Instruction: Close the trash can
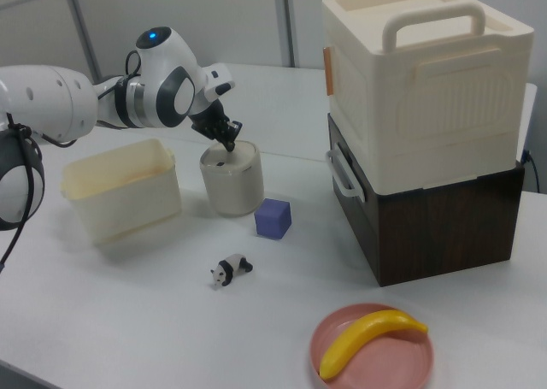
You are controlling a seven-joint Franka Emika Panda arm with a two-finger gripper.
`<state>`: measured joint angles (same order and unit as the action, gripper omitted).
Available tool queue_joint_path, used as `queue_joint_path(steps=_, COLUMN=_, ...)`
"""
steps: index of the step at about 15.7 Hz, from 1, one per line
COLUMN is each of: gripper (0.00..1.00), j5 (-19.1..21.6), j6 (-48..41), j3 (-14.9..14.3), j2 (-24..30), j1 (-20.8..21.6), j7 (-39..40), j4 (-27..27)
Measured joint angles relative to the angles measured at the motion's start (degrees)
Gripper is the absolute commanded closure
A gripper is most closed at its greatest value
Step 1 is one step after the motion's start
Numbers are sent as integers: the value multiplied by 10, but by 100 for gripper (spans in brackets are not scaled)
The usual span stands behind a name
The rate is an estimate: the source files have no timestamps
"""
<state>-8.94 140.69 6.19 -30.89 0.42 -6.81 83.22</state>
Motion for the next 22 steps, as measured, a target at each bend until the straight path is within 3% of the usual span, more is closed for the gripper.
queue_joint_path(steps=5, gripper=100, j5=0, j6=0, j3=1, j2=10, j1=0, j7=2, j4=11)
queue_joint_path(steps=6, gripper=95, j5=2, j6=-3, j3=2, j2=14, j1=0, j7=2, j4=14)
queue_joint_path(steps=7, gripper=78, j5=4, j6=-10, j3=2, j2=20, j1=-1, j7=2, j4=17)
queue_joint_path(steps=8, gripper=33, j5=4, j6=-24, j3=2, j2=27, j1=-2, j7=2, j4=18)
queue_joint_path(steps=9, gripper=10, j5=4, j6=-45, j3=1, j2=38, j1=-5, j7=2, j4=18)
queue_joint_path(steps=10, gripper=0, j5=4, j6=-70, j3=1, j2=52, j1=-7, j7=2, j4=18)
queue_joint_path(steps=18, gripper=0, j5=5, j6=-388, j3=2, j2=192, j1=-12, j7=2, j4=28)
queue_joint_path(steps=22, gripper=0, j5=12, j6=-464, j3=2, j2=231, j1=-12, j7=3, j4=49)
